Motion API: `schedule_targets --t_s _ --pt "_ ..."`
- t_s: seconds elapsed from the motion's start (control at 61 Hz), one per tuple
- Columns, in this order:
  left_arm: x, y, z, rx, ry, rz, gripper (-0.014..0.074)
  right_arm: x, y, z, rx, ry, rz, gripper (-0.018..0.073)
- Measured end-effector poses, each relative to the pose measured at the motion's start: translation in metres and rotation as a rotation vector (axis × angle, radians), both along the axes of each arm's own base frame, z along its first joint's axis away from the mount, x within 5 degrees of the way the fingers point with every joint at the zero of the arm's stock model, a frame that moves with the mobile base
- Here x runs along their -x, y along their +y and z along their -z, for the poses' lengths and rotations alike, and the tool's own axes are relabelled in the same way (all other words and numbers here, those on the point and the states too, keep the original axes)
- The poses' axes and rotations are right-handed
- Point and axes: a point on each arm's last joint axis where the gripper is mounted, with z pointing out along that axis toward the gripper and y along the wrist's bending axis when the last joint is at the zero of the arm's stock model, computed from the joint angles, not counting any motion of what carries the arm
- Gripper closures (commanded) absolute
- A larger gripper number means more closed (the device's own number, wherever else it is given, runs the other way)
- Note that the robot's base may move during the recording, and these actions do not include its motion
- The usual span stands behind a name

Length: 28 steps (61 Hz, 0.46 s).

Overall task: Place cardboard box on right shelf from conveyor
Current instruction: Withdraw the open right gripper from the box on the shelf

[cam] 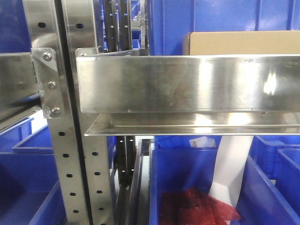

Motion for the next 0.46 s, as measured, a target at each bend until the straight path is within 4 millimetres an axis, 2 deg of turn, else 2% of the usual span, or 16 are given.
schedule_targets --t_s 0.459 --pt "0.0000 0.0000 0.0000 0.000 0.000 0.000 0.0713 0.0000 0.0000 0.0000 0.000 0.000 0.000 0.0536"
